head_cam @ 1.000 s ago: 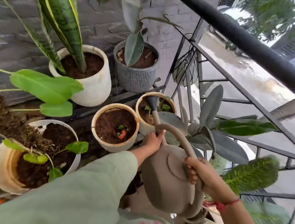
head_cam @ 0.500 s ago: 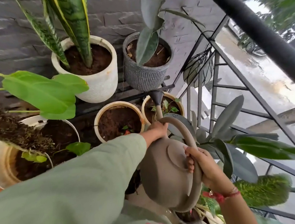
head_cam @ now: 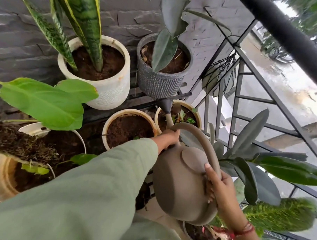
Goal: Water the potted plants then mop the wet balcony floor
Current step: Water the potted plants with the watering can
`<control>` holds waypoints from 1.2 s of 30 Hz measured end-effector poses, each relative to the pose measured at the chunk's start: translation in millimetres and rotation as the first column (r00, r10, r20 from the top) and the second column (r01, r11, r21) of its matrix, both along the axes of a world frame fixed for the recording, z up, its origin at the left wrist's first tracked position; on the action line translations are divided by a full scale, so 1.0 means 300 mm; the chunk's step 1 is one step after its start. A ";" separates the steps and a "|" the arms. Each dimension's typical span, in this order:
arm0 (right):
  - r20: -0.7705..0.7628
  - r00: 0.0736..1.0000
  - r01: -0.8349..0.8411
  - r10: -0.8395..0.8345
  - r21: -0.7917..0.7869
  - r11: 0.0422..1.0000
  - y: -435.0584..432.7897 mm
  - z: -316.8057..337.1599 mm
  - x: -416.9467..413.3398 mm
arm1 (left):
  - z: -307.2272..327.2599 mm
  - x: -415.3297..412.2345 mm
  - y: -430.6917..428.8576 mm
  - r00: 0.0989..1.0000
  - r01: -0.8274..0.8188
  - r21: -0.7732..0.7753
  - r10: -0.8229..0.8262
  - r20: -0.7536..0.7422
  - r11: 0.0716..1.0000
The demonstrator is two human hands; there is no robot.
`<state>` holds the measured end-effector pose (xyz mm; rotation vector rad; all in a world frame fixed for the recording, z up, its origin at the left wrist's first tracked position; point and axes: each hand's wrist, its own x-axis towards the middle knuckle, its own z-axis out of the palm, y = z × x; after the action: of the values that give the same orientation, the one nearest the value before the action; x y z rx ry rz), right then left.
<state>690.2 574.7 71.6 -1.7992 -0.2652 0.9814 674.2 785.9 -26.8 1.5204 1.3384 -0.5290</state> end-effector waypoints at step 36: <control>0.078 0.996 -0.034 0.049 -0.191 0.981 -0.007 0.080 0.102 | -0.018 0.029 -0.075 0.854 -0.148 -0.126 0.191 0.485 0.981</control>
<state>720.9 572.5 95.5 -2.0175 -0.2686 0.9906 683.0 763.3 -32.2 1.3324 1.0164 -0.0647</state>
